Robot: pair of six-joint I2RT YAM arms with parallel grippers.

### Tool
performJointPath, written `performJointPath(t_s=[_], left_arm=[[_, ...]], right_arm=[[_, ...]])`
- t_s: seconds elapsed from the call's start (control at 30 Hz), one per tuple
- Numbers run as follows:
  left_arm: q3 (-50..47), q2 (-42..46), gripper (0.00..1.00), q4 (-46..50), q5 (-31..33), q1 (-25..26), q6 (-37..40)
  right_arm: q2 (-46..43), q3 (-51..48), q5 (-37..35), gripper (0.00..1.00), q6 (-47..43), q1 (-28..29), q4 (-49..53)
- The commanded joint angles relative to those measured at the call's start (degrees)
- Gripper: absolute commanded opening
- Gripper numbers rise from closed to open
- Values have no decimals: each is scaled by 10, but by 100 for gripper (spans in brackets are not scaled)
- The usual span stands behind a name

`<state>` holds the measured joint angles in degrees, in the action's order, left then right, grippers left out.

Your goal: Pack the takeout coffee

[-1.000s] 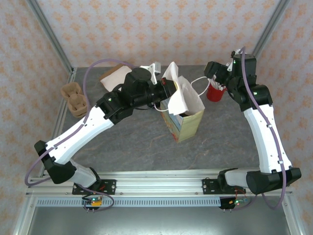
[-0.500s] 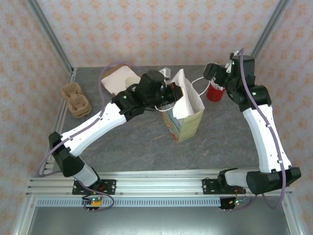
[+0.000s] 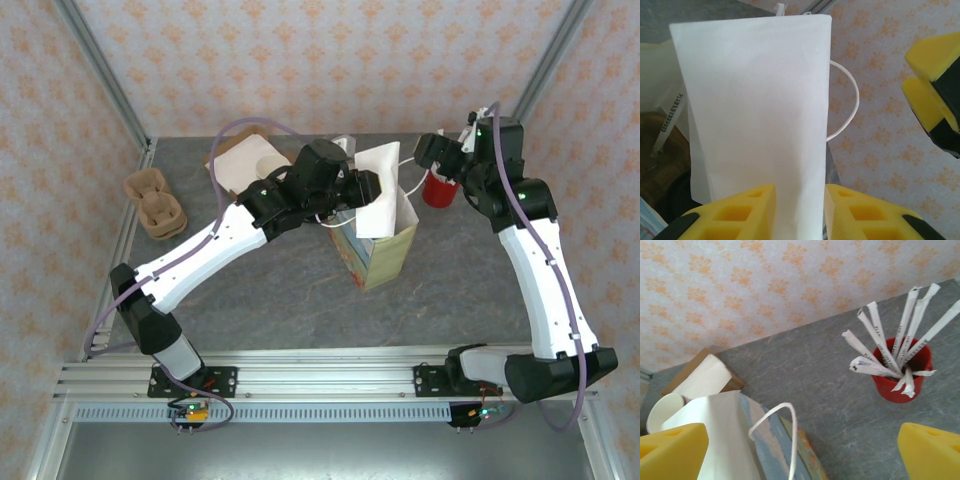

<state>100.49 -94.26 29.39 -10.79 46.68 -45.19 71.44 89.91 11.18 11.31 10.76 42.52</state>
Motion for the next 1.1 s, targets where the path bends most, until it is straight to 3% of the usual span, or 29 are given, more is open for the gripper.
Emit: performJointPath(t_s=[0.0,0.1,0.33,0.6,0.87,1.07], left_arm=[[15,27,36,21,19,1,32],[18,39,39,32,17,-1,49],[-18,90,44,53,26,-31,76],[-99,171,46,34,48,-85,71],[-117,194,48,39,51,-105,79],[-131,201,48,31,47,-116,80]], right_arm=[[-33,-7,58,96,-5,1,2],[-33,-11,91,93,-5,25,13],[-39,-30,87,86,2,116,45],[38,-26,4,84,-6,162,79],[100,-13,8,58,-20,181,92],[143,16,-10,46,-47,186,138]])
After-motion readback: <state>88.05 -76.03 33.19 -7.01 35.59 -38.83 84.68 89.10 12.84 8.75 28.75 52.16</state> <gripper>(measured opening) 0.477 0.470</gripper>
